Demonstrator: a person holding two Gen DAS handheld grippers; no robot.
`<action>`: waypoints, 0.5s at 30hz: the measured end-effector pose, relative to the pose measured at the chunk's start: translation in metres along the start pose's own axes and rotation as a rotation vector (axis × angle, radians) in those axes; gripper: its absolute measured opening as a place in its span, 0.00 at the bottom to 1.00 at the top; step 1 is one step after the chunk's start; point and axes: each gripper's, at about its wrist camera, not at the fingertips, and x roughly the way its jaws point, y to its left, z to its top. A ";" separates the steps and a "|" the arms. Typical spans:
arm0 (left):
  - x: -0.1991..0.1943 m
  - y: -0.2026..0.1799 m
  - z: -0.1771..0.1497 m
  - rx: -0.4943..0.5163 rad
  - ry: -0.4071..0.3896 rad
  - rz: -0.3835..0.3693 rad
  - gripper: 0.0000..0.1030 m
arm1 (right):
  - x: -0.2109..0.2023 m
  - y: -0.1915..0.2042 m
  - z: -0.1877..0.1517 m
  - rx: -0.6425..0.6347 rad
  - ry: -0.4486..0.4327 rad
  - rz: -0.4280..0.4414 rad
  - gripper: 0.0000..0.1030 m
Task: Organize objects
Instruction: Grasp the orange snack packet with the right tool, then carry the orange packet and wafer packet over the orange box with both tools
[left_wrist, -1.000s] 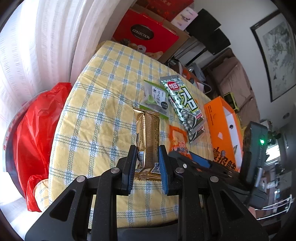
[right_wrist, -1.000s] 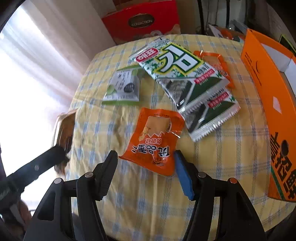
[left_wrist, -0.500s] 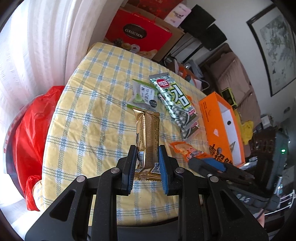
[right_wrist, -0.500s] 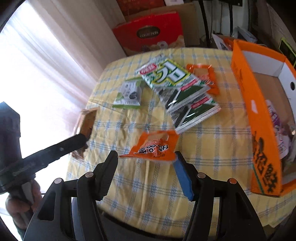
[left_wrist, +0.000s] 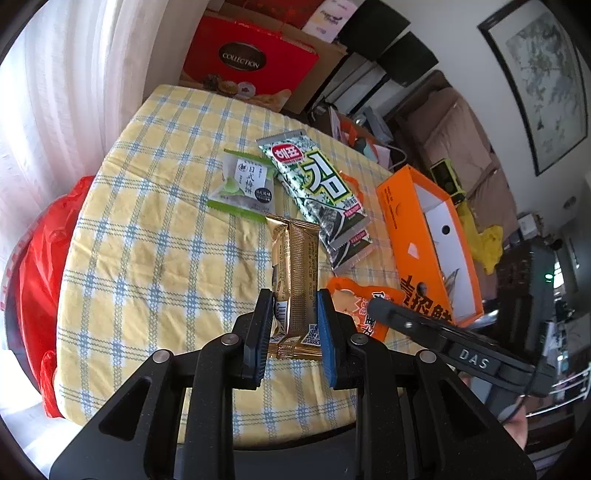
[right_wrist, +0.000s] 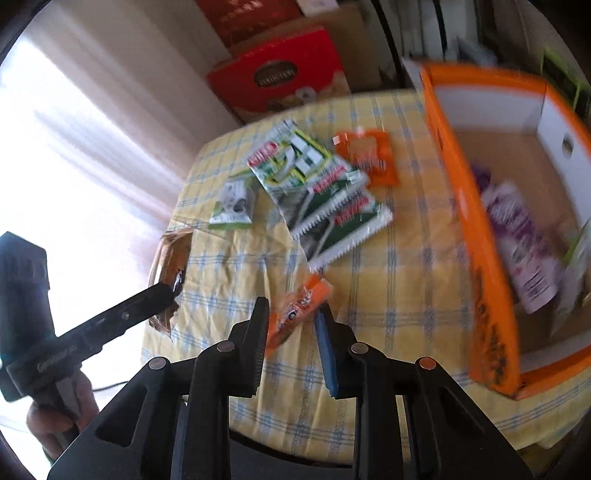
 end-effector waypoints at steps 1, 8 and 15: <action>0.001 0.000 0.000 0.001 0.003 0.002 0.21 | 0.003 -0.003 0.000 0.017 0.005 0.022 0.26; 0.009 -0.001 0.000 0.005 0.020 0.009 0.21 | 0.022 -0.008 0.001 0.081 0.037 0.079 0.31; 0.011 -0.001 -0.001 0.006 0.025 0.017 0.21 | 0.028 0.000 0.000 0.061 0.042 0.117 0.11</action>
